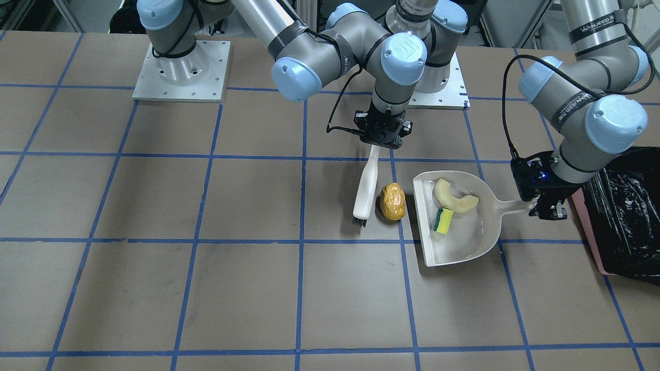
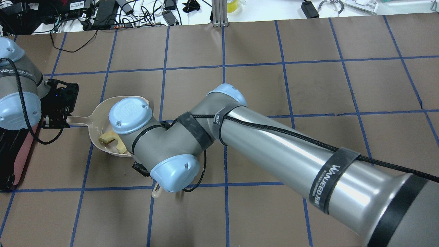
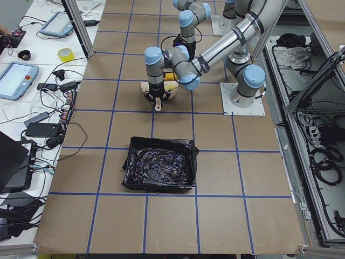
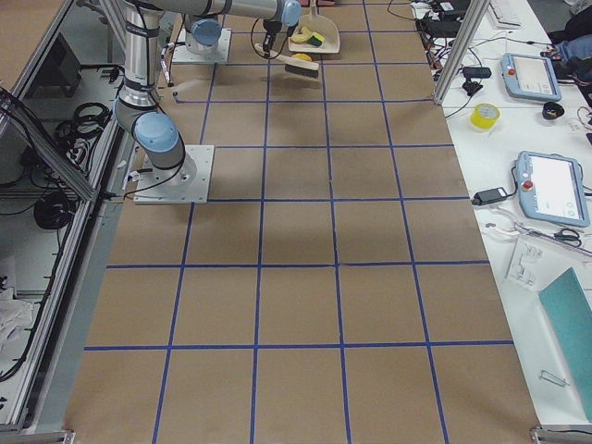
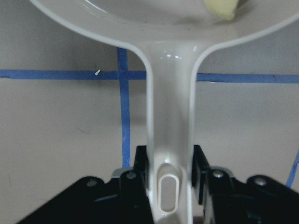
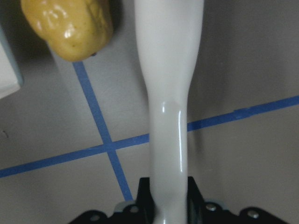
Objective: Sweep and dump trash into bin
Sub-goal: 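Sweep the yellow ball into the dustpan with the right-held brush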
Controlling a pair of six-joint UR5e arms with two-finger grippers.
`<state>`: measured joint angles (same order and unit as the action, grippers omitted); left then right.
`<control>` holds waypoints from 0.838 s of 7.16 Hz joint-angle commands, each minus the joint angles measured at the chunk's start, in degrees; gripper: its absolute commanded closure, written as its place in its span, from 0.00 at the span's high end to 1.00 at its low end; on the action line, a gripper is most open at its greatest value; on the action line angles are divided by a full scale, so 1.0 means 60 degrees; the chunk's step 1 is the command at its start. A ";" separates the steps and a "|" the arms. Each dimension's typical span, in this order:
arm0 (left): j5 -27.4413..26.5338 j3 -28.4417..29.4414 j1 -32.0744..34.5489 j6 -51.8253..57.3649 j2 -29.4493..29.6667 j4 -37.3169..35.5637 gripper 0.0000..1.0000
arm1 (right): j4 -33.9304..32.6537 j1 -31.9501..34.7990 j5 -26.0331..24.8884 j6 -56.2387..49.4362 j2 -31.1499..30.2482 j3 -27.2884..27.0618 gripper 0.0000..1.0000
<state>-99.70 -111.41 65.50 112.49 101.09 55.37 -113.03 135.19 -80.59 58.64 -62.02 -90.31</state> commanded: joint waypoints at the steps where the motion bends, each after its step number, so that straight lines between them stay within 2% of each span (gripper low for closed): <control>1: -0.0141 -0.0459 0.0011 -0.0013 -0.0075 -0.0875 0.00 | -0.0687 0.0231 -0.0016 0.0026 0.0419 -0.0006 0.00; 6: -0.0084 -0.0504 0.0274 -0.0393 -0.0075 -0.0878 0.00 | -0.0672 0.0231 -0.0148 0.0026 0.0419 -0.0007 0.00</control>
<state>-100.47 -114.40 66.66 110.93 100.58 50.10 -116.82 136.58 -81.47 58.80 -59.72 -90.39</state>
